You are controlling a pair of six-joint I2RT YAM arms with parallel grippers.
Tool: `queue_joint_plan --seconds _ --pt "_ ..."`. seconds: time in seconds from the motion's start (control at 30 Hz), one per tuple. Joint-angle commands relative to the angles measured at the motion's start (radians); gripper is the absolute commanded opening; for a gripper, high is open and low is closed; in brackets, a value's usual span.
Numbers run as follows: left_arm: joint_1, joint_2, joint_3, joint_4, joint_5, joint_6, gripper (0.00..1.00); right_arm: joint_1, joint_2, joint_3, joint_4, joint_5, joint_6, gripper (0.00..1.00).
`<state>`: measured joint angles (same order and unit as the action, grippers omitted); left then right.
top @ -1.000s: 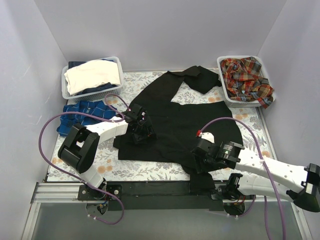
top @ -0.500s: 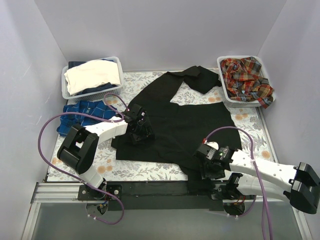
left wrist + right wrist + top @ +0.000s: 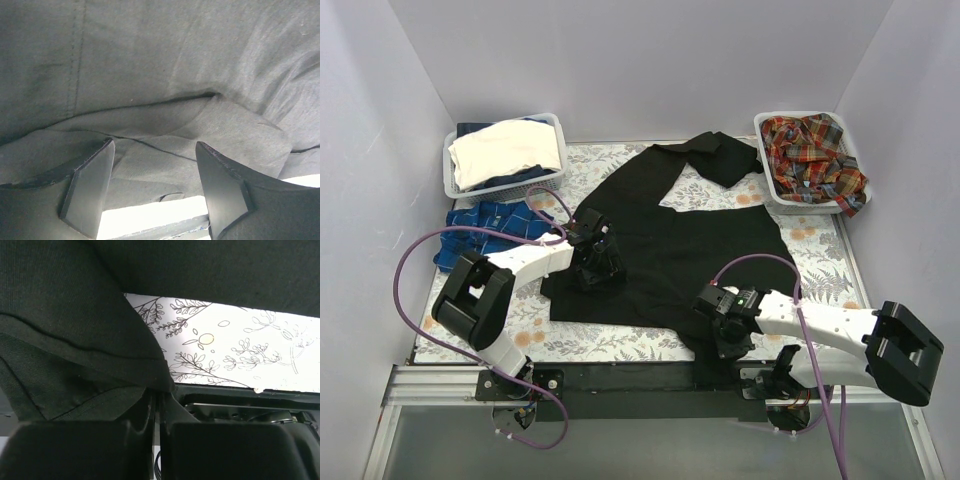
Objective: Fold and stack the long sleeve shirts
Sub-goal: Fold the shirt
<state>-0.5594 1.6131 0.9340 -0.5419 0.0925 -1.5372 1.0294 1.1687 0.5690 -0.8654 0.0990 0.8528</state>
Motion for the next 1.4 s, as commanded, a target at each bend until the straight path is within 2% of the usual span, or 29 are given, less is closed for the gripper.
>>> queue_joint_plan --seconds 0.0,0.13,0.17,0.23,0.37,0.43,0.5,0.67,0.77,0.8,0.9,0.97,1.03,1.13,1.3,1.37 --pt "0.004 -0.058 -0.003 -0.041 -0.036 0.002 0.66 -0.002 -0.035 0.081 -0.064 0.08 0.043 0.01" --pt "0.004 -0.055 -0.017 -0.052 -0.048 0.005 0.66 -0.02 -0.063 0.294 -0.306 0.315 0.08 0.01" --pt "0.006 -0.052 -0.023 -0.053 -0.056 0.006 0.66 -0.043 -0.046 0.38 -0.384 0.446 0.04 0.01" --pt "0.009 -0.047 -0.026 -0.055 -0.057 0.008 0.66 -0.078 0.024 0.564 -0.402 0.574 -0.046 0.01" --pt "0.015 -0.059 -0.009 -0.07 -0.065 0.002 0.66 -0.095 0.271 0.819 -0.402 0.975 -0.323 0.01" --pt "0.024 -0.079 0.014 -0.089 -0.076 -0.004 0.66 -0.097 0.363 0.876 -0.403 1.156 -0.415 0.01" --pt "0.041 -0.11 0.031 -0.099 -0.082 -0.012 0.66 -0.097 0.397 0.855 -0.405 1.254 -0.455 0.01" --pt "0.09 -0.15 0.055 -0.115 -0.08 -0.003 0.67 -0.095 0.344 0.728 -0.353 1.147 -0.501 0.03" --pt "0.102 -0.13 0.046 -0.11 -0.08 0.006 0.67 -0.091 0.298 0.652 -0.305 1.059 -0.552 0.15" --pt "0.11 -0.124 0.039 -0.107 -0.079 0.008 0.67 -0.089 0.286 0.635 -0.294 1.032 -0.586 0.21" --pt "0.127 -0.119 0.034 -0.092 -0.06 0.006 0.67 -0.069 0.238 0.637 -0.242 0.947 -0.639 0.26" --pt "0.138 -0.136 0.052 -0.09 -0.048 0.008 0.67 -0.069 0.246 0.646 -0.244 0.907 -0.646 0.26" --pt "0.15 -0.15 0.097 -0.095 -0.051 0.012 0.67 -0.069 0.256 0.631 -0.224 0.849 -0.676 0.2" --pt "0.161 -0.15 0.159 -0.105 -0.037 0.029 0.68 -0.069 0.273 0.614 -0.185 0.802 -0.722 0.02" --pt "0.161 -0.108 0.177 -0.083 0.009 0.037 0.68 -0.069 0.287 0.55 -0.164 0.823 -0.805 0.02" --pt "0.161 -0.098 0.172 -0.073 0.019 0.034 0.68 -0.069 0.273 0.513 -0.159 0.814 -0.805 0.05"
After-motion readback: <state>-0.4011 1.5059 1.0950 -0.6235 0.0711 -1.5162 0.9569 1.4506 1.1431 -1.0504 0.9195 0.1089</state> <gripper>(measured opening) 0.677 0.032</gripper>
